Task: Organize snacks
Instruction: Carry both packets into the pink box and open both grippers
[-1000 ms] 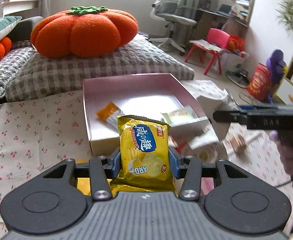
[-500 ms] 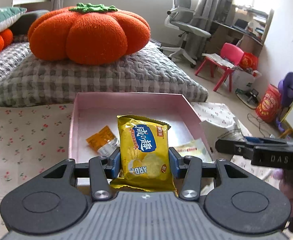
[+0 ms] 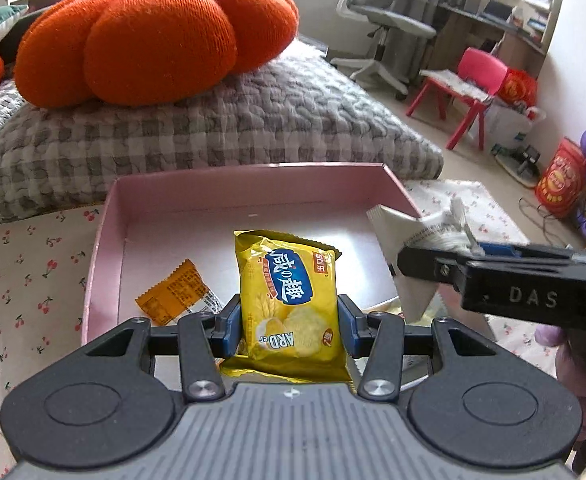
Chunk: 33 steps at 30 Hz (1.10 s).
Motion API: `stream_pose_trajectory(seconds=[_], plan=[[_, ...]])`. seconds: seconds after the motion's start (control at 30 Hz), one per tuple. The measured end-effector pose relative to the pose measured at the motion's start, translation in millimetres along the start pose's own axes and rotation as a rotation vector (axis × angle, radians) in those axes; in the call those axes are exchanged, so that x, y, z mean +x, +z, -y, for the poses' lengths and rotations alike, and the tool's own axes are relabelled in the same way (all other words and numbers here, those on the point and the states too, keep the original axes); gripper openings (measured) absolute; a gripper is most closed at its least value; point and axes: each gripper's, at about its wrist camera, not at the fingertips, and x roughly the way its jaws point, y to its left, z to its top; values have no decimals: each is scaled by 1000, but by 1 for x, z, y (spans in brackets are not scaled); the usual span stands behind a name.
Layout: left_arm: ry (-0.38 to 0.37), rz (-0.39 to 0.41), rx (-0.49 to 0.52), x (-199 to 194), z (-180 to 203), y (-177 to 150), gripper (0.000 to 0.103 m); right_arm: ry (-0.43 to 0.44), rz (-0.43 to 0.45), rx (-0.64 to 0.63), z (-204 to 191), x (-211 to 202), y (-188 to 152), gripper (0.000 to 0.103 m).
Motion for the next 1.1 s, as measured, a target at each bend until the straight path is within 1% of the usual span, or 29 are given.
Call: stream_pose_trajectory(seconds=[0.23, 0.33, 0.43, 0.5, 0.57, 0.63, 0.67, 0.7, 0.77, 0.9, 1.03, 1.1], plan=[[19, -38, -8, 12, -2, 1, 45, -36, 3, -90, -7, 13, 5, 63], [17, -41, -15, 14, -4, -1, 45, -51, 8, -136, -11, 16, 5, 63], [20, -32, -3, 14, -2, 0, 45, -62, 11, -154, -13, 18, 6, 64], [18, -25, -3, 12, -2, 0, 50, -69, 13, -165, -15, 19, 6, 65], [19, -10, -1, 11, -1, 1, 62, -74, 18, -168, -16, 20, 7, 65], [18, 5, 3, 8, -1, 1, 68, -73, 27, -160, -18, 18, 8, 64], [17, 11, 3, 6, -1, 1, 71, -70, 26, -156, -18, 18, 9, 67], [17, 14, 3, 5, -1, 1, 72, -66, 25, -152, -18, 17, 11, 74], [16, 18, 2, 2, -1, 2, 78, -62, 31, -147, -19, 13, 13, 80], [21, 28, 5, -4, 0, 2, 86, -61, 35, -142, -21, 5, 16, 84], [31, 41, 20, -13, 5, 0, 96, -61, 41, -136, -22, -6, 17, 87], [34, 49, 31, -18, 6, -1, 99, -58, 42, -134, -23, -12, 17, 90]])
